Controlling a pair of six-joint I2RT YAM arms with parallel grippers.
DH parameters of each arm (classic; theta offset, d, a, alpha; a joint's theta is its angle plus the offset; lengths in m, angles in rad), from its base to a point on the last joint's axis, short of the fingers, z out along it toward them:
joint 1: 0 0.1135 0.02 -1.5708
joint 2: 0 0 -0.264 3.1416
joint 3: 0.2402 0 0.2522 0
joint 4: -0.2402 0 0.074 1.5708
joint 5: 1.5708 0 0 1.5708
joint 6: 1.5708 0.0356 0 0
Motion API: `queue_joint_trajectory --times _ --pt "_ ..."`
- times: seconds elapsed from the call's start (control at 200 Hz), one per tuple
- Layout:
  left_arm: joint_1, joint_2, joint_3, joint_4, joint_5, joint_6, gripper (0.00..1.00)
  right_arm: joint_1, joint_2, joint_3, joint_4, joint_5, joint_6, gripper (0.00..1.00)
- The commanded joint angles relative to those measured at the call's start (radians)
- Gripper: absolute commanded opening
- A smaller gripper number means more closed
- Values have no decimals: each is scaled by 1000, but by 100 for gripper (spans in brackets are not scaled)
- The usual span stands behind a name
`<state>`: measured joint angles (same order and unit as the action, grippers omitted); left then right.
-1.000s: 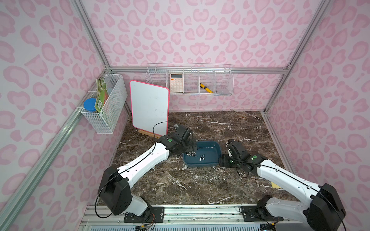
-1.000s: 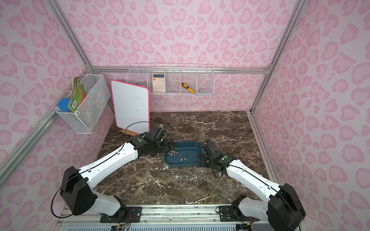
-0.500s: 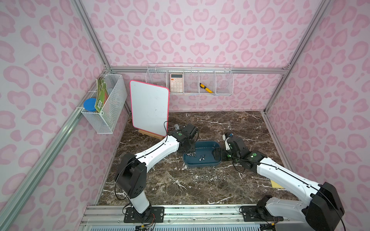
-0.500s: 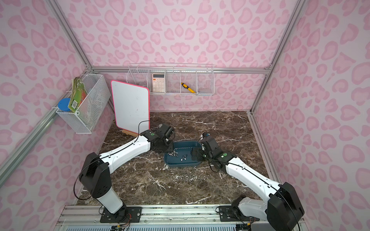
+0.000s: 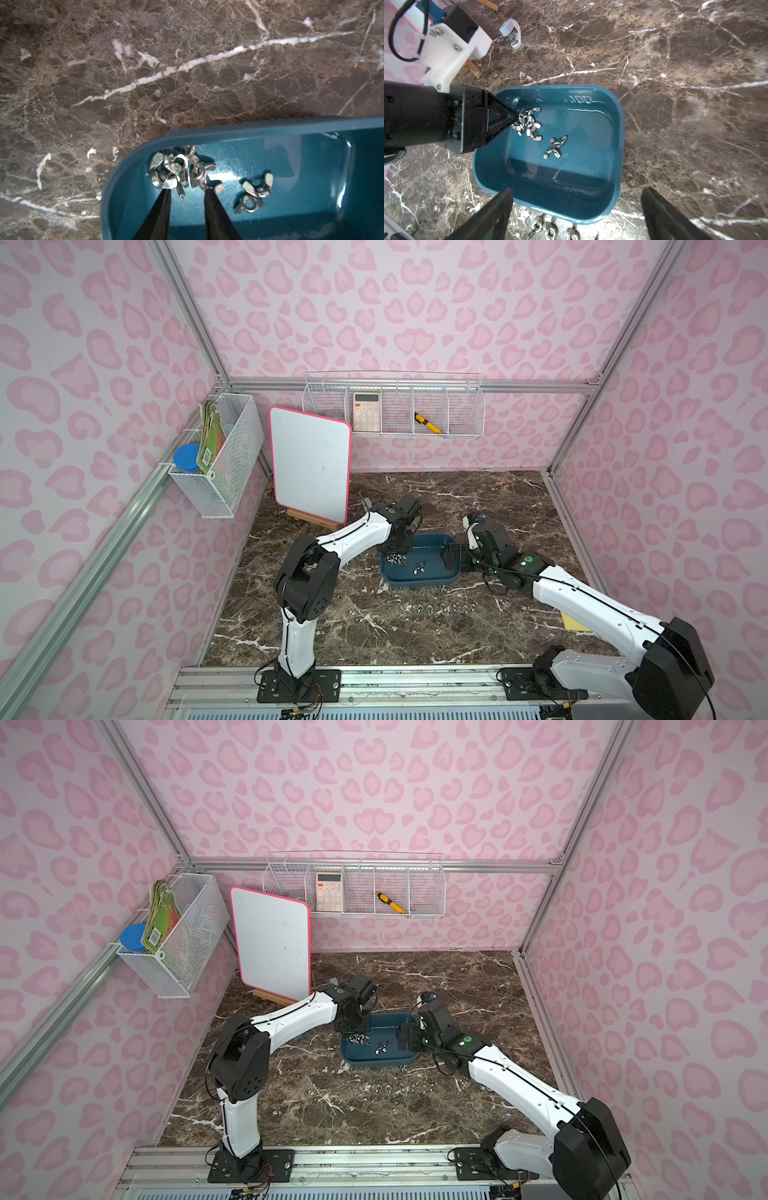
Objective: Take out the wing nut from the storage box
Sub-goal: Pick up the wing nut from the storage box.
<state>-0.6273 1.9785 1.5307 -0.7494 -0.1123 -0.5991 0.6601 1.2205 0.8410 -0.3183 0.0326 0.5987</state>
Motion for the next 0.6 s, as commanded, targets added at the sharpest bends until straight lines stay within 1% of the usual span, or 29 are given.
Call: queue_joint_trajectory --times 0.0,0.27,0.595 --pt "2 12 9 -22 24 -18 32 -8 -1 6 9 5 -12 98" --pt "2 58 23 -42 56 -59 26 -19 4 1 10 -2 -16 98" --pt "6 89 37 -64 50 -77 25 -22 4 -1 4 -10 -8 98"
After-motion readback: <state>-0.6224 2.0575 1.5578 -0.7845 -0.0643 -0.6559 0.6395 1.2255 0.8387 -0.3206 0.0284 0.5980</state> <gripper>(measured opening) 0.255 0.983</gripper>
